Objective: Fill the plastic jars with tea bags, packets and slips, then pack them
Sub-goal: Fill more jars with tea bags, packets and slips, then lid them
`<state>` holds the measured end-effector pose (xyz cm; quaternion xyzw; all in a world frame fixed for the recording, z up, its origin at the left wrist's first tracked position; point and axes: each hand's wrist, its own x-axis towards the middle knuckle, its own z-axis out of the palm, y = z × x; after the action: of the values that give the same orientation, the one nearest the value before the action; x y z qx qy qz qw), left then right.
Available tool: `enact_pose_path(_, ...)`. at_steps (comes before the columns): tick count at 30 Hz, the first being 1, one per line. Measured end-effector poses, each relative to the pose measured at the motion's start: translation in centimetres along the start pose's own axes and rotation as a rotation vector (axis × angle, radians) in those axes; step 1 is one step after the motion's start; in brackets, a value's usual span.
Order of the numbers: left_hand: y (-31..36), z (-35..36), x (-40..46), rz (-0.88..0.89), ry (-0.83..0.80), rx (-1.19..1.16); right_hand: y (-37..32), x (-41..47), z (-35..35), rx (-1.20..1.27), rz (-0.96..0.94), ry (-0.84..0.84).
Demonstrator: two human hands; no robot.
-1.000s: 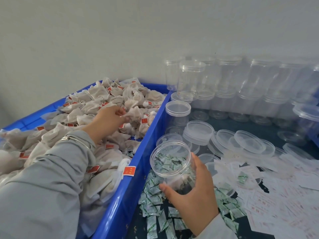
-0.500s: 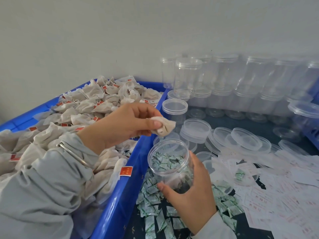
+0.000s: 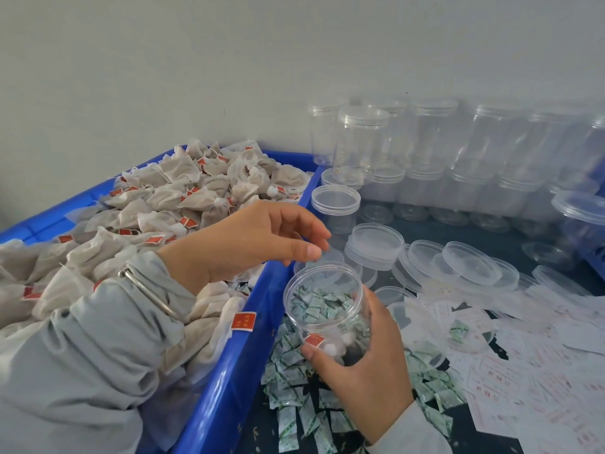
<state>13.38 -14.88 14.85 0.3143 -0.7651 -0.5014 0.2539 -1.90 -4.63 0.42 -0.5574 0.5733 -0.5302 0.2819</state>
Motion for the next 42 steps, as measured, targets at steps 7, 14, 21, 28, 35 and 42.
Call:
enact_pose_path(7, -0.6, -1.2, 0.3, -0.031, 0.162, -0.003, 0.4, 0.0, 0.0, 0.015, 0.009, -0.028)
enact_pose_path(14, -3.6, -5.2, 1.3, -0.143, 0.634, 0.383, 0.1, -0.2, 0.0, -0.024, -0.017, 0.006)
enact_pose_path(21, -6.5, -6.6, 1.4, -0.529, 0.322, 1.016, 0.1, -0.3, 0.0, -0.022, -0.048, -0.005)
enact_pose_path(28, -8.7, -7.2, 0.4, -0.748, 0.092, 1.332, 0.0, -0.4, 0.0, 0.021, -0.038, -0.002)
enact_pose_path(35, -8.8, -7.9, 0.8, -0.747, 0.235, 1.3, 0.0, -0.3, -0.1, -0.002, -0.034, -0.021)
enact_pose_path(42, -7.8, -7.9, 1.4, -0.563, 0.619, 1.131, 0.0, -0.4, 0.0, 0.005, -0.038, -0.003)
